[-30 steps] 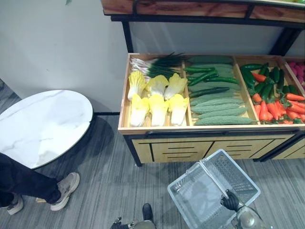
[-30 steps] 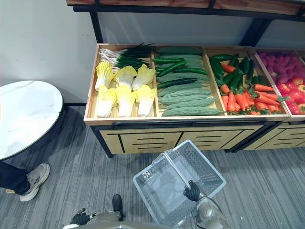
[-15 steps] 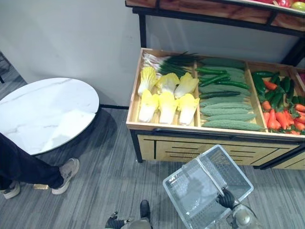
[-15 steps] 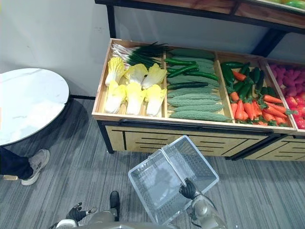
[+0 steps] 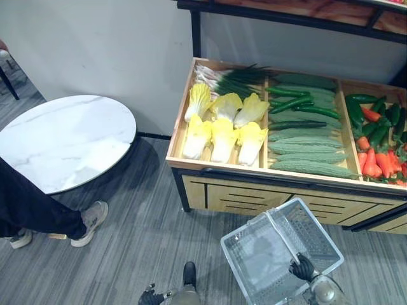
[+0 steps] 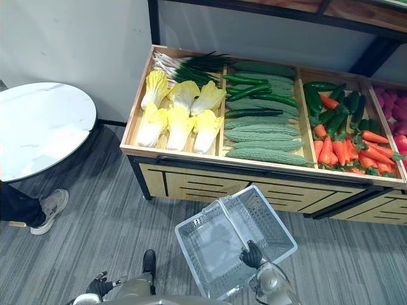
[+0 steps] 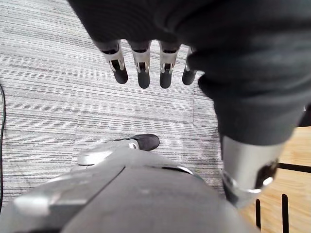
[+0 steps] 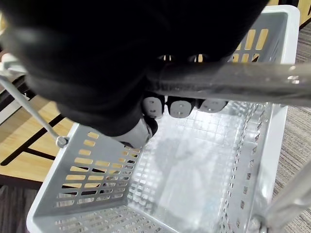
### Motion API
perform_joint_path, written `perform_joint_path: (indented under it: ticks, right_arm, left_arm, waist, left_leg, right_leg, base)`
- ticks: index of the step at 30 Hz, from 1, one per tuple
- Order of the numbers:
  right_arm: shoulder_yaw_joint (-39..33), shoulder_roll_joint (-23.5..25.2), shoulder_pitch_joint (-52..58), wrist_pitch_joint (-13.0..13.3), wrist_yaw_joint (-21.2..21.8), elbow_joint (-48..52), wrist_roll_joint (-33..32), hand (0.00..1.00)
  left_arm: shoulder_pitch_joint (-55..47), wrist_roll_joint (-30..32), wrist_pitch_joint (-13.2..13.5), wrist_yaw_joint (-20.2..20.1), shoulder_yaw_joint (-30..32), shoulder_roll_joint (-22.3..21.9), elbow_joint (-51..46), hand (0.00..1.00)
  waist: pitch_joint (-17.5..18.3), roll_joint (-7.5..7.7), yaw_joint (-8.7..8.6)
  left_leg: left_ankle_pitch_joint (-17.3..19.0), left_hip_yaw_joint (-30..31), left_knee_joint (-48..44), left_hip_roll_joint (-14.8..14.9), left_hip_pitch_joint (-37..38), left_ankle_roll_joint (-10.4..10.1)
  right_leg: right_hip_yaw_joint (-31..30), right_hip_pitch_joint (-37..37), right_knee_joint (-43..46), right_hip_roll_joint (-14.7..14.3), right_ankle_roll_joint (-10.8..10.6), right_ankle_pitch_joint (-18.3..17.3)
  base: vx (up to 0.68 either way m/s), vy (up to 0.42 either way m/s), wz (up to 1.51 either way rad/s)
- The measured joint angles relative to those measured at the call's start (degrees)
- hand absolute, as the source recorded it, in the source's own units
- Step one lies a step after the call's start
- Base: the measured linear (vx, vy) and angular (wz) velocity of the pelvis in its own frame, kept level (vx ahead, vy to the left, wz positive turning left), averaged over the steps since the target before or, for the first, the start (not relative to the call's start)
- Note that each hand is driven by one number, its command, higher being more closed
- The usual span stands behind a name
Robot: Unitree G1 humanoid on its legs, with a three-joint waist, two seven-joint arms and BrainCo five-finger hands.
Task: Pick vegetable in the basket
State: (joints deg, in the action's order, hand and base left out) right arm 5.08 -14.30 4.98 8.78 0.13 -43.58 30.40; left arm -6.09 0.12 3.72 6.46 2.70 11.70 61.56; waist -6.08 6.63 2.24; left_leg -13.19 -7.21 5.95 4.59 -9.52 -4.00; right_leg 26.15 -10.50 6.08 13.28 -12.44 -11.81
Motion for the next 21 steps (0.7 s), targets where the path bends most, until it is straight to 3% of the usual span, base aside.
perform_joint_path:
  ticks: [2,3,12,14,17,19,20,21]
  right_arm:
    - [0.1,0.1,-0.9,0.0,0.1,-0.2,0.0,1.0]
    - [0.5,0.6,-0.3,0.0,0.1,-2.1,-0.6,1.0]
    - [0.0,0.8,-0.4,0.2,0.1,-2.1,-0.6,1.0]
    - [-0.9,0.6,-0.4,0.2,0.0,-2.1,-0.6,1.0]
    - [-4.6,-0.3,-0.5,0.1,-0.6,-2.1,-1.1,1.0]
    - [-7.7,-0.9,-0.6,-0.3,-1.2,-2.1,-1.4,1.0]
    - [-9.1,-1.0,-0.8,-0.7,-1.4,-2.1,-1.6,1.0]
    - [-11.8,-1.0,-0.8,-1.3,-2.1,-2.1,-1.7,1.0]
  left_arm:
    - [0.0,0.0,0.0,-0.1,0.0,0.1,0.0,0.0]
    - [-0.2,0.0,0.0,-0.2,-0.2,0.3,1.3,0.0]
    - [-0.2,0.3,0.0,-0.3,-0.4,0.4,1.3,0.0]
    - [-0.4,1.2,0.0,-0.5,-0.7,0.5,1.3,0.0]
    - [-0.7,1.5,0.0,-0.6,-0.8,-0.2,1.9,0.0]
    - [-0.7,2.9,0.0,-0.8,-1.3,-0.8,2.2,0.0]
    - [-0.8,3.3,0.1,-0.9,-1.3,-0.8,2.2,0.0]
    - [-0.7,3.4,0.2,-1.1,-1.2,-0.3,2.1,0.0]
  waist:
    - [-0.2,0.28,-0.05]
    - [0.7,0.54,-0.85]
    - [0.9,0.59,-1.43]
    - [0.9,0.25,-2.6]
    - [0.9,-1.34,-3.97]
    - [0.1,-2.48,-3.96]
    - [-0.2,-2.96,-3.98]
    - [-0.4,-3.18,-4.08]
  left_leg:
    - [0.4,-0.1,0.0,-0.2,0.8,0.0]
    - [3.5,-0.1,0.1,-0.2,3.5,-0.5]
    - [4.1,-3.4,0.1,0.5,5.2,-0.5]
    - [4.5,-4.7,0.1,0.8,5.9,-0.5]
    - [5.4,-8.4,0.0,1.6,6.7,0.2]
    - [6.0,-10.0,0.0,1.9,8.1,1.0]
    - [6.2,-10.1,0.0,1.8,8.9,1.2]
    - [6.8,-9.8,0.0,1.6,10.4,1.8]
  right_leg:
    - [-0.4,-0.4,0.2,0.3,0.0,0.0]
    - [-1.6,-1.8,2.0,0.8,1.0,2.6]
    - [-5.5,-1.5,2.1,0.9,1.0,2.6]
    - [-7.0,-1.4,2.5,1.1,1.0,2.6]
    - [-9.8,3.7,11.6,2.4,1.5,2.9]
    - [-12.6,8.0,21.5,3.3,4.5,5.4]
    - [-13.5,10.0,26.4,4.0,4.8,7.7]
    - [-16.3,15.6,36.6,5.2,6.1,16.6]
  base:
    - [0.06,-0.03,-0.03]
    - [0.0,0.0,0.0]
    - [0.01,-0.004,-0.16]
    - [0.01,-0.02,-0.31]
    - [0.02,0.017,-0.28]
    - [0.03,0.067,-0.21]
    - [0.02,0.095,0.08]
    - [0.02,0.106,0.22]
